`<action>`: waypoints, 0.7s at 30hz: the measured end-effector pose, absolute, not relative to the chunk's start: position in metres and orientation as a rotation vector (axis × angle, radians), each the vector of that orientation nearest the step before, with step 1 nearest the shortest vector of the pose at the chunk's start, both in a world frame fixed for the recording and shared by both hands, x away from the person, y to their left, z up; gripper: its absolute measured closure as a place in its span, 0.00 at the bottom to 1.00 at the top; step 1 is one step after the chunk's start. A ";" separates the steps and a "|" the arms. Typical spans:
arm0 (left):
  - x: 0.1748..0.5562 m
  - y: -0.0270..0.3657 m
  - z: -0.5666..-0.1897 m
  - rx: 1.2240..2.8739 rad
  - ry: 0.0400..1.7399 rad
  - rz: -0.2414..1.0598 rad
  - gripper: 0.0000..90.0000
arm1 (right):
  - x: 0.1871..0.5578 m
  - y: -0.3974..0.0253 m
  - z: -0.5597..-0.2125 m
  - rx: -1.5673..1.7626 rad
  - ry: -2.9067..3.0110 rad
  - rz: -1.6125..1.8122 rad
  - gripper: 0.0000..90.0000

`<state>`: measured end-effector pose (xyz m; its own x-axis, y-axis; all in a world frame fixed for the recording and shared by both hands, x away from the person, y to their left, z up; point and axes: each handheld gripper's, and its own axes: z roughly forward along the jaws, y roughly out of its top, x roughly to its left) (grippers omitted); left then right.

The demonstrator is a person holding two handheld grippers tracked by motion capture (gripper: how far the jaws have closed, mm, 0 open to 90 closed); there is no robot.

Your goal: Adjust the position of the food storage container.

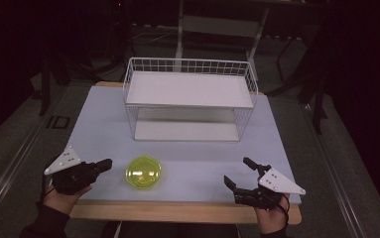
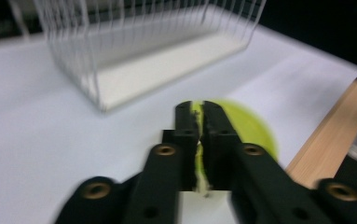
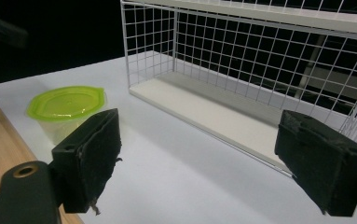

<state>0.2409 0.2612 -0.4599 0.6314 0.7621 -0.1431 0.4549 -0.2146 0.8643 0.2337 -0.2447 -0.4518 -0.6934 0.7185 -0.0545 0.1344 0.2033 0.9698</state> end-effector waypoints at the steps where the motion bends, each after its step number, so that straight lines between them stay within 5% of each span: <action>1: 0.246 0.261 -0.464 1.885 0.996 0.369 1.00 | 0.234 -0.245 -0.452 0.790 1.979 1.517 0.16; 21: 0.291 0.232 -0.513 2.005 1.074 0.129 1.00 | 0.234 -0.244 -0.452 0.786 1.998 1.514 0.16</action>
